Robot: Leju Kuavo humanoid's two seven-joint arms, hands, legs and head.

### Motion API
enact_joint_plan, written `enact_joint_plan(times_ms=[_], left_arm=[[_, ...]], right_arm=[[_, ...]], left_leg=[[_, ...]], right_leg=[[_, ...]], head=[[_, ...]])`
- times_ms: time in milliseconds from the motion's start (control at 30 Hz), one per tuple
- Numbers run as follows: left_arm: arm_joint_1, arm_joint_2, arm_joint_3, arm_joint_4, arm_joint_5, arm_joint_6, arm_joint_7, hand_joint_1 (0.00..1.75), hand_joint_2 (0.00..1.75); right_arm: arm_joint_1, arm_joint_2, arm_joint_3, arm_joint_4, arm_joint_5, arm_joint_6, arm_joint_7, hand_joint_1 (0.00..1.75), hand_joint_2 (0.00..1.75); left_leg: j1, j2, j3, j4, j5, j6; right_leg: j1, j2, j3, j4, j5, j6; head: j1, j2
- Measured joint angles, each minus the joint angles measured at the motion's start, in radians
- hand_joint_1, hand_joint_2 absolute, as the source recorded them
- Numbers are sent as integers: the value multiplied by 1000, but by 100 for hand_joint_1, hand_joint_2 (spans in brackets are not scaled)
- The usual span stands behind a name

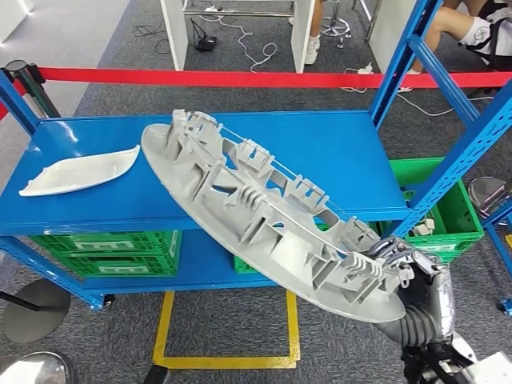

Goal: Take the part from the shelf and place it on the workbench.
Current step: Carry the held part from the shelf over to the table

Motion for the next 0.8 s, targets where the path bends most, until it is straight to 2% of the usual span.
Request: enact_joint_plan(times_ms=[33, 100, 133, 167, 233, 267, 300, 333, 367, 400, 433, 467, 500, 533, 567, 600, 633, 667, 733, 767, 800], left_arm=[[0, 2, 2, 0, 0, 2, -1, 0, 175], [0, 6, 6, 0, 0, 4, -2, 0, 175], [0, 9, 7, 0, 0, 5, -3, 0, 175], [0, 11, 9, 0, 0, 6, -4, 0, 175], [2, 16, 12, 0, 0, 7, -4, 0, 175], [3, 18, 13, 0, 0, 8, -5, 0, 175], [5, 20, 14, 0, 0, 7, -5, 0, 175], [6, 22, 14, 0, 0, 7, -6, 0, 175], [6, 23, 14, 0, 0, 7, -6, 0, 175], [6, 25, 14, 0, 0, 6, -7, 0, 175], [6, 27, 14, 0, 0, 6, -8, 0, 175], [6, 28, 15, 0, 0, 6, -8, 0, 175], [6, 30, 15, 0, 0, 6, -9, 0, 175], [6, 30, 15, 0, 0, 7, -10, 0, 175], [4, 30, 15, 0, -1, 7, -11, 0, 175], [2, 30, 15, 0, -3, 7, -12, 0, 175], [0, 30, 15, -1, -4, 8, -13, 0, 175], [-1, 30, 15, -1, -4, 8, -14, 0, 175], [-1, 30, 15, -1, -4, 8, -15, 0, 175], [0, 29, 16, -1, -3, 8, -16, 0, 175], [1, 29, 16, -1, -1, 8, -16, 0, 175]], right_arm=[[-1, 0, 0, 3, -1, -1, -2, 175, 175], [-4, 0, 0, 6, -4, -3, -3, 175, 175], [-5, 0, 1, 7, -4, -5, -4, 175, 175], [-6, 0, 1, 8, -4, -7, -4, 175, 175], [-6, 1, 1, 10, -2, -11, -4, 175, 175], [-6, 1, 1, 12, -1, -12, -3, 175, 175], [-6, 1, 1, 13, 0, -13, -2, 175, 175], [-5, 1, 0, 16, 1, -12, -1, 175, 175], [-3, 1, 0, 18, 1, -12, 1, 175, 175], [-1, 1, 0, 21, 2, -12, 2, 175, 175], [1, 1, 0, 25, 2, -12, 2, 175, 175], [2, 1, 0, 28, 3, -12, 2, 175, 175], [3, 1, 0, 31, 4, -15, 0, 175, 175], [4, 1, 0, 34, 7, -20, -2, 175, 175], [5, 1, 0, 35, 11, -25, -5, 175, 175], [6, 1, -1, 36, 15, -32, -8, 175, 175], [6, 1, -2, 37, 20, -37, -12, 175, 175], [7, 1, -3, 37, 23, -40, -15, 175, 175], [9, 1, -4, 37, 29, -43, -23, 175, 175], [11, 1, -5, 38, 30, -44, -26, 175, 175], [13, 1, -6, 38, 30, -45, -27, 175, 175]], left_leg=[[-3, 0, -10, 0, 10, 0], [-7, -1, -25, 1, 28, -4], [-6, -1, -29, 0, 38, -9], [-5, 0, -32, -1, 48, -15], [-3, 0, -39, -4, 59, -27], [-2, -1, -47, 5, 40, -34], [-1, -1, -58, 32, 2, -40], [2, -2, -74, 81, -53, -46], [4, -1, -92, 148, -107, -52], [7, -1, -106, 218, -145, -56], [9, -1, -111, 271, -156, -59], [11, -1, -102, 294, -144, -62], [13, -1, -76, 284, -117, -65], [16, -1, -33, 238, -89, -67], [18, -2, 23, 168, -82, -69], [18, -4, 75, 92, -89, -67], [17, -6, 113, 33, -102, -61], [15, -7, 130, -1, -115, -53], [12, -6, 120, -9, -104, -29], [12, -4, 110, -9, -93, -19], [13, -1, 99, -10, -82, -10]], right_leg=[[4, 0, 49, -64, 25, -9], [11, 0, 152, -215, 28, -23], [15, 0, 180, -265, 18, -26], [18, 1, 190, -290, 10, -27], [18, 0, 173, -298, 27, -33], [15, -1, 164, -300, 39, -39], [12, -2, 154, -302, 52, -45], [10, -3, 141, -302, 66, -49], [10, -3, 126, -301, 80, -51], [10, -3, 109, -299, 92, -50], [9, -3, 91, -296, 105, -49], [8, -4, 73, -291, 115, -46], [7, -4, 54, -286, 126, -43], [5, -4, 36, -279, 136, -40], [5, -4, 20, -273, 145, -35], [5, -3, 7, -268, 154, -30], [6, -3, 0, -265, 164, -24], [6, -3, -5, -265, 174, -19], [3, -2, -11, -270, 192, -7], [1, -2, -18, -264, 181, -1], [0, -1, -29, -241, 151, 4]], head=[[0, 0], [-1, 0], [-1, 0], [-1, 0], [2, 0], [1, 0], [-1, 0], [-3, 0], [-5, 0], [-5, 0], [-5, 0], [-5, 0], [-5, 0], [-5, 0], [-6, 0], [-5, 0], [-4, 0], [-5, 0], [-6, 0], [-6, 0], [-4, 0]])
